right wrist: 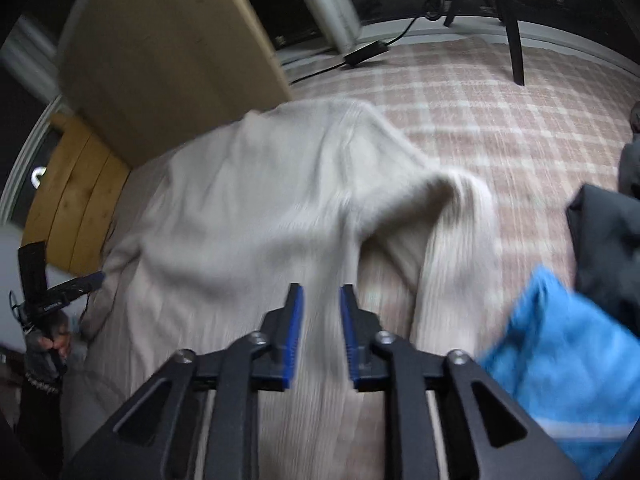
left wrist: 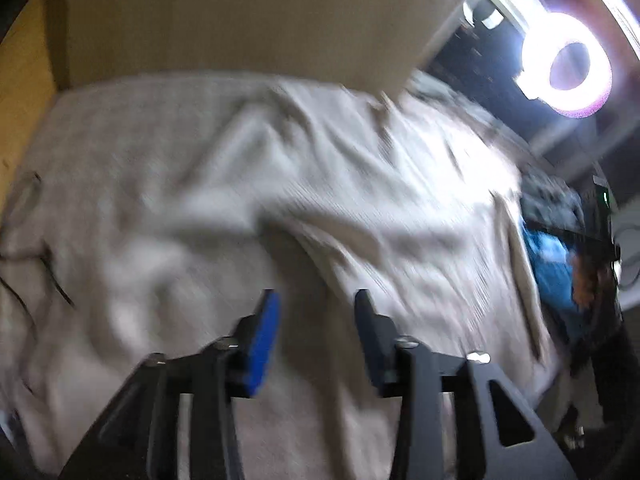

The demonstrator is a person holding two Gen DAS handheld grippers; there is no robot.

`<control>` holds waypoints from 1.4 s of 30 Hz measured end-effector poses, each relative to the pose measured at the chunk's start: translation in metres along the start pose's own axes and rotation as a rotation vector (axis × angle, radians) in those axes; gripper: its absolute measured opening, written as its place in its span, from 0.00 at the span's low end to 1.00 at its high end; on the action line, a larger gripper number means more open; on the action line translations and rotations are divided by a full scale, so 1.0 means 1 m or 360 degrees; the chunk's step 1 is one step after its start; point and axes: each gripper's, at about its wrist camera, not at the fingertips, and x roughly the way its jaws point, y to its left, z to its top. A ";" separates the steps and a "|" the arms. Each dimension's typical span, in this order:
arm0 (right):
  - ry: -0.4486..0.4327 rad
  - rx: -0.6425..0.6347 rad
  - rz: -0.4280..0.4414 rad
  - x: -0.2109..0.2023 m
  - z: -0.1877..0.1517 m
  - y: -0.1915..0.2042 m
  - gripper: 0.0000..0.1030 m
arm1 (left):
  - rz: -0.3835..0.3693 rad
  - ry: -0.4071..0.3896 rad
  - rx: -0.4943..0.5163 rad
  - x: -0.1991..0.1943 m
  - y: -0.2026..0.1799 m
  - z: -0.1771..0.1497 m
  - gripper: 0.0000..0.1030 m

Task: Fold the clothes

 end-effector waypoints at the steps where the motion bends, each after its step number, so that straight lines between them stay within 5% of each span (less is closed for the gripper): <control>1: 0.0019 -0.0022 0.0011 -0.007 -0.011 0.004 0.24 | -0.0003 0.0045 0.0020 0.005 -0.009 -0.011 0.39; 11: 0.0340 -0.0095 -0.0026 -0.021 -0.175 0.007 0.24 | 0.0049 0.0291 -0.0045 0.005 -0.029 -0.126 0.39; 14: 0.0395 -0.0064 0.0054 -0.012 -0.206 0.011 0.24 | 0.0011 0.0288 -0.0015 0.008 -0.038 -0.135 0.35; 15: 0.0403 -0.0072 0.0074 -0.010 -0.212 0.014 0.24 | 0.0004 0.0285 -0.0004 0.009 -0.040 -0.138 0.26; 16: 0.0411 -0.0096 0.0073 -0.007 -0.217 0.018 0.24 | -0.0002 0.0286 -0.0004 0.010 -0.040 -0.139 0.05; 25: 0.0448 -0.0193 0.0265 0.007 -0.235 0.036 0.23 | -0.0130 0.0159 -0.0117 -0.023 -0.032 -0.138 0.05; 27: 0.0407 -0.0227 0.0267 0.003 -0.233 0.040 0.04 | -0.0142 0.0130 -0.0142 -0.030 -0.030 -0.136 0.05; 36: 0.0130 -0.0053 0.0520 -0.087 -0.193 0.028 0.03 | -0.0242 0.0080 -0.0340 -0.073 -0.017 -0.136 0.05; 38: 0.0164 -0.0047 0.0482 -0.077 -0.196 0.023 0.03 | -0.0146 0.0101 -0.0320 -0.063 -0.014 -0.137 0.05; 42: 0.0513 -0.0099 0.0160 -0.017 -0.219 0.017 0.05 | -0.0028 0.0284 -0.0315 -0.010 -0.010 -0.144 0.06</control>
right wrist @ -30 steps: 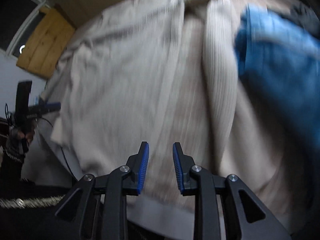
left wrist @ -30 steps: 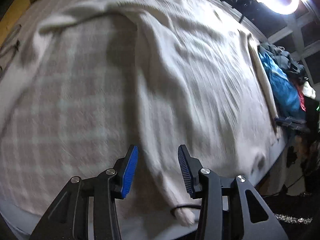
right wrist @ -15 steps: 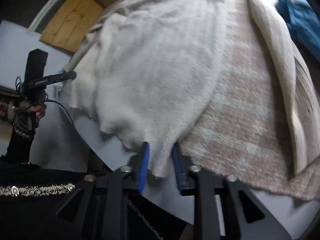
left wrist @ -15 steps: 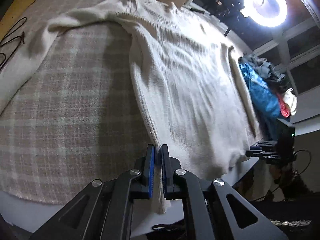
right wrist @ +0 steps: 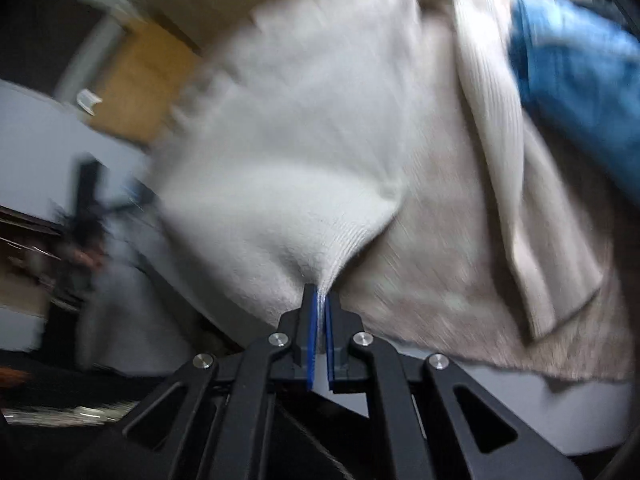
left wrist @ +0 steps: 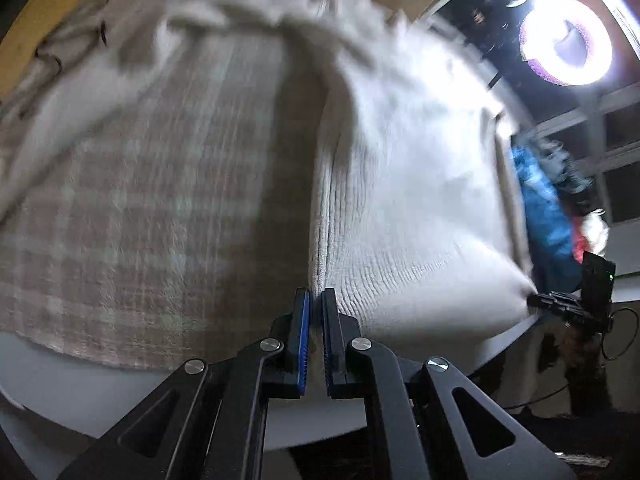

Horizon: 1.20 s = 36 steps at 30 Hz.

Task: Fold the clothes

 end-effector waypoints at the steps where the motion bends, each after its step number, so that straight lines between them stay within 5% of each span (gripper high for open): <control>1: 0.0069 -0.0028 -0.0054 0.003 0.000 0.002 0.06 | 0.0024 0.0014 0.0005 0.001 -0.001 0.000 0.03; 5: -0.0030 -0.0189 -0.0076 -0.040 0.021 0.022 0.07 | 0.0075 -0.0048 0.0040 -0.017 -0.007 0.006 0.08; 7: -0.0148 -0.0292 -0.0027 -0.073 0.048 0.040 0.10 | 0.0173 -0.0153 0.0084 -0.037 -0.009 0.018 0.20; 10: -0.0290 -0.0494 0.0024 -0.093 0.101 0.081 0.13 | 0.0263 -0.0320 0.0101 -0.055 0.000 0.048 0.23; 13: -0.0346 -0.0637 0.0022 -0.057 0.159 0.132 0.13 | 0.0360 -0.0397 0.0115 -0.055 0.016 0.089 0.24; 17: -0.0250 -0.0678 0.0008 0.039 0.215 0.193 0.20 | 0.0502 -0.0384 0.0172 -0.041 0.044 0.126 0.24; 22: -0.0092 -0.0559 -0.0088 0.143 0.270 0.229 0.20 | 0.0501 -0.0307 0.0167 -0.017 0.079 0.152 0.24; 25: -0.0062 -0.0522 -0.0169 0.165 0.285 0.237 0.20 | 0.0487 -0.0287 0.0187 -0.006 0.093 0.162 0.19; 27: -0.0054 -0.0526 -0.0278 0.175 0.291 0.243 0.20 | 0.0457 -0.0286 0.0224 -0.003 0.098 0.165 0.04; 29: -0.0044 -0.0536 -0.0376 0.184 0.297 0.247 0.18 | 0.0450 -0.0328 0.0248 -0.008 0.102 0.167 0.03; 30: -0.0025 -0.0536 -0.0368 0.188 0.299 0.249 0.00 | 0.0437 -0.0363 0.0234 -0.015 0.106 0.167 0.03; 34: -0.0066 -0.0375 0.0004 0.176 0.311 0.249 0.00 | 0.0390 -0.0516 0.0124 -0.049 0.128 0.164 0.05; 36: -0.0055 -0.0415 -0.0119 0.178 0.317 0.253 0.03 | 0.0356 -0.0453 0.0125 -0.050 0.133 0.160 0.10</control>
